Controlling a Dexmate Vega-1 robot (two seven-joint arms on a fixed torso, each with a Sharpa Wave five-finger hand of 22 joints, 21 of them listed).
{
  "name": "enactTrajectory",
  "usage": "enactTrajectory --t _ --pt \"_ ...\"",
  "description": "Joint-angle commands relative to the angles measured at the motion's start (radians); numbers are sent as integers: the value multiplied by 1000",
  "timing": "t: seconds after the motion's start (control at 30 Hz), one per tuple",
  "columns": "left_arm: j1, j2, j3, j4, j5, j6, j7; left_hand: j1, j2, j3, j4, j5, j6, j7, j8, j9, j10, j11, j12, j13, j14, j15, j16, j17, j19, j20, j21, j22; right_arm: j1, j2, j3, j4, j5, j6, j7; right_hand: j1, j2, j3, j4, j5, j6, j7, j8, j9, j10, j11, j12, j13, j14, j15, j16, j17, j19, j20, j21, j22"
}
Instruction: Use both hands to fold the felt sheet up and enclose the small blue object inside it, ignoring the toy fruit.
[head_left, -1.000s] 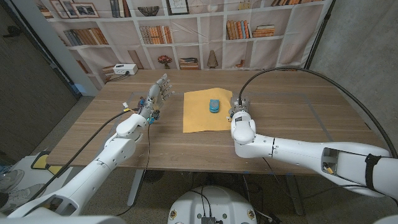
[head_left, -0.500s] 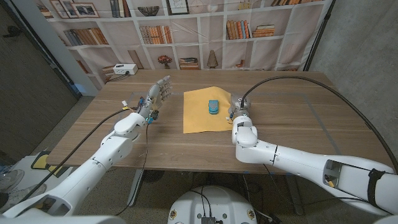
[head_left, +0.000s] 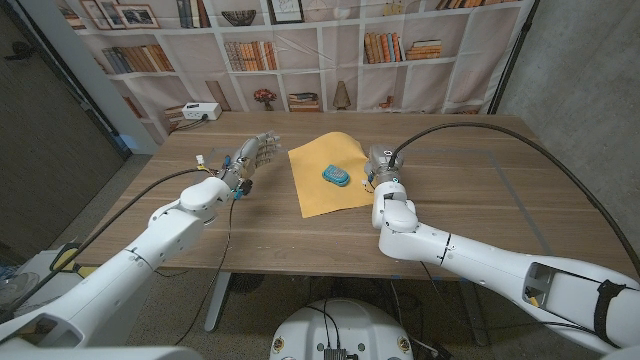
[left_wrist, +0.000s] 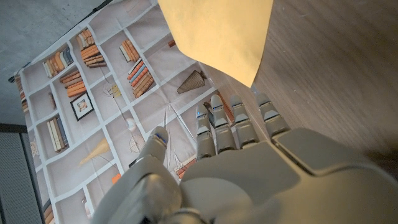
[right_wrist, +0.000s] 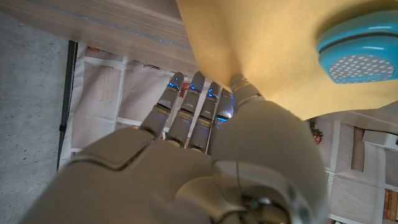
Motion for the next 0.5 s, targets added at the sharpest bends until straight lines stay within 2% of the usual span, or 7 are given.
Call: enactTrajectory --t 0.03,0.1,0.17,0.27,0.33,0.43,0.5 --pt "-96 167 121 -282 206 549 131 75 10 59 -30 61 154 22 29 6 106 -34 17 0 58 -30 3 5 -21 -26 13 14 22 -11 -58 -31 -79 10 18 4 2 11 -1 -13 92 -14 38 1 29 -7 9 7 36 -116 43 43 24 -9 13 7" --pt "-147 181 188 -321 276 654 124 80 7 60 -26 74 196 22 36 6 140 -46 22 0 64 -40 6 11 -46 -43 10 20 29 -3 -73 -20 -102 1 23 3 1 12 -1 -14 92 -15 38 1 29 -7 8 8 34 -118 42 45 24 -10 14 7" --pt "-206 193 264 -348 346 738 94 66 18 41 0 86 274 44 47 5 154 -49 12 -1 59 -47 19 37 -129 -62 -6 36 31 0 -77 -16 -112 8 29 2 -1 13 -1 -15 92 -15 39 0 30 -7 8 8 33 -117 42 47 23 -11 14 7" --pt "-257 204 328 -359 401 769 38 42 31 21 28 89 331 58 51 4 189 -56 13 0 70 -61 43 65 -180 -71 -8 53 33 13 -80 3 -130 11 26 1 -1 15 0 -16 93 -15 40 0 30 -8 7 9 28 -117 42 50 20 -12 13 7" --pt "-283 207 359 -359 428 775 1 42 38 17 33 91 356 58 53 2 211 -63 16 0 75 -66 56 80 -207 -72 -9 63 33 22 -75 14 -134 14 27 0 -1 16 0 -17 92 -15 40 0 30 -9 7 9 27 -118 41 52 20 -13 13 8" --pt "-312 210 390 -354 456 779 -47 44 53 16 42 92 379 60 53 1 224 -59 15 0 79 -70 73 100 -227 -67 -5 76 34 31 -71 28 -139 19 32 0 -3 18 -1 -18 92 -15 40 -1 30 -9 6 10 20 -113 39 54 19 -14 14 8" --pt "-357 209 448 -362 519 833 -81 58 61 23 40 98 371 55 41 0 199 -62 -1 3 63 -65 86 121 -233 -66 6 92 32 34 -67 31 -141 27 31 -2 -3 19 0 -19 91 -15 40 -1 30 -8 5 11 19 -114 37 54 18 -14 14 8"
